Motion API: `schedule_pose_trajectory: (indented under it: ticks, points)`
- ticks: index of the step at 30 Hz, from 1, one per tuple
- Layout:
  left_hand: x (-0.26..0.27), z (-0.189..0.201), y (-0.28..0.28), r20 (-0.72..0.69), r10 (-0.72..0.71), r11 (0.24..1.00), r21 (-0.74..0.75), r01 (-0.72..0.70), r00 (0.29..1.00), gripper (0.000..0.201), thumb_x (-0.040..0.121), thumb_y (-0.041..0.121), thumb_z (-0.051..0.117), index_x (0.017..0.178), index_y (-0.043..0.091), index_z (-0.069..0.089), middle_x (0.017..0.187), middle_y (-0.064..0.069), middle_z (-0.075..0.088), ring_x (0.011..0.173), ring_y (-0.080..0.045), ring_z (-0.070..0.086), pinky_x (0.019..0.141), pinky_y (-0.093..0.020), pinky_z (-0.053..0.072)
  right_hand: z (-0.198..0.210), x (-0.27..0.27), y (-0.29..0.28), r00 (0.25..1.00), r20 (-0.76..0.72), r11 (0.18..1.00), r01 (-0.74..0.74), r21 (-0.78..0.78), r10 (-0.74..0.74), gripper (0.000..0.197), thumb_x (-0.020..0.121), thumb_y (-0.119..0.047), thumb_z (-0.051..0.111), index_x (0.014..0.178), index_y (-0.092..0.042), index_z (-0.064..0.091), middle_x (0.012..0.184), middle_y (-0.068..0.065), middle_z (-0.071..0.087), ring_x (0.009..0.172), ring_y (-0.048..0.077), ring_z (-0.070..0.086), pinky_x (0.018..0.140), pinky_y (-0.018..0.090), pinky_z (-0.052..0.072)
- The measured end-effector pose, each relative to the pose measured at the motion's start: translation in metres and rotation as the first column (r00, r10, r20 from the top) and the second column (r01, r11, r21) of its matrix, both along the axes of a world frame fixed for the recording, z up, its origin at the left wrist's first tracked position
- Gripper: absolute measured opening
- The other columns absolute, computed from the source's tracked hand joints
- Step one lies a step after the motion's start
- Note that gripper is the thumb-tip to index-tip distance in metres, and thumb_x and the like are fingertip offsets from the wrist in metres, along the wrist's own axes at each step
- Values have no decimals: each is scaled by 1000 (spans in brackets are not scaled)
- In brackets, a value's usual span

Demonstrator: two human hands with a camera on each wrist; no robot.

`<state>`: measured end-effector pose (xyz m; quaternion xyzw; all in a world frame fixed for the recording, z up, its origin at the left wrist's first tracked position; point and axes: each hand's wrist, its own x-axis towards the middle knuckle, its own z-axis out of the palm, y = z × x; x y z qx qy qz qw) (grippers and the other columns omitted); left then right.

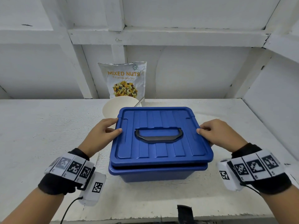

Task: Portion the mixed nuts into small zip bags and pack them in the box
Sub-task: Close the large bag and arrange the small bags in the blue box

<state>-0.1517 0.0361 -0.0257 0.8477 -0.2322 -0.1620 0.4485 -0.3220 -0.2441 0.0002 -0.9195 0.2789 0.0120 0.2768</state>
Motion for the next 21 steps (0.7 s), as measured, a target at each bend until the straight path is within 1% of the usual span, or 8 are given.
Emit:
schedule_pose_trajectory:
  ticks: [3, 5, 8, 10, 13, 15, 18, 21]
  points:
    - [-1, -2, 5, 23, -10, 1000, 22, 10, 1000, 42, 90, 19, 58, 131, 22, 49, 123, 5, 46, 94, -12, 58, 82, -25, 43, -5, 1, 5, 1000, -15, 999, -14, -52, 13, 25, 93, -21, 49, 95, -2, 66, 79, 10, 68, 58, 16, 62, 57, 22, 47]
    - [-3, -5, 8, 16, -15, 1000, 10, 15, 1000, 40, 91, 20, 57, 128, 30, 46, 121, 7, 45, 90, -4, 58, 80, -24, 44, -9, 0, 8, 999, -17, 994, -34, -101, 33, 27, 94, -24, 49, 101, -4, 66, 80, 9, 67, 65, 19, 59, 61, 25, 48]
    - [-5, -9, 13, -17, -23, 1000, -21, 23, 1000, 37, 93, 20, 53, 121, 40, 42, 116, 9, 51, 88, -1, 60, 69, -18, 49, -12, -2, 11, 998, -17, 985, -62, -163, 60, 28, 94, -28, 49, 101, -6, 66, 75, 3, 61, 69, 16, 53, 54, 15, 35]
    - [-5, -10, 15, -45, -18, 999, -28, 17, 999, 39, 93, 21, 52, 124, 41, 40, 110, 9, 56, 88, -4, 62, 66, -19, 52, -14, -2, 10, 998, -1, 984, -64, -167, 65, 29, 93, -29, 50, 101, -6, 65, 70, -1, 57, 66, 13, 50, 54, 14, 34]
    - [-5, -10, 15, -82, -15, 1000, -26, 13, 997, 41, 93, 22, 52, 127, 41, 39, 104, 7, 61, 89, -10, 64, 74, -27, 54, -19, -4, 8, 997, 70, 997, -14, -72, 19, 30, 91, -30, 54, 108, -8, 64, 74, -3, 59, 67, 11, 55, 67, 27, 51]
    - [-6, -9, 16, -88, -19, 999, -29, 16, 996, 41, 93, 22, 51, 126, 42, 38, 101, 8, 62, 89, -10, 64, 71, -26, 54, -21, -8, 9, 995, 96, 1000, 18, 21, -20, 33, 90, -33, 56, 114, -10, 60, 81, 1, 62, 75, 15, 61, 72, 34, 55]
    - [-5, -9, 16, -96, -15, 999, -39, 11, 995, 43, 93, 22, 52, 129, 40, 39, 101, 9, 62, 89, -10, 63, 66, -22, 54, -21, -12, 11, 990, 122, 984, 48, 171, -69, 32, 90, -32, 56, 117, -15, 57, 87, 3, 65, 78, 14, 64, 63, 29, 56]
    - [-7, -11, 18, -108, -23, 1000, -20, 21, 994, 45, 90, 26, 56, 130, 39, 40, 104, 6, 63, 92, -14, 64, 76, -34, 56, -21, -15, 9, 988, 139, 978, 45, 204, -74, 29, 91, -28, 56, 117, -14, 58, 88, 1, 65, 77, 8, 63, 57, 20, 53]
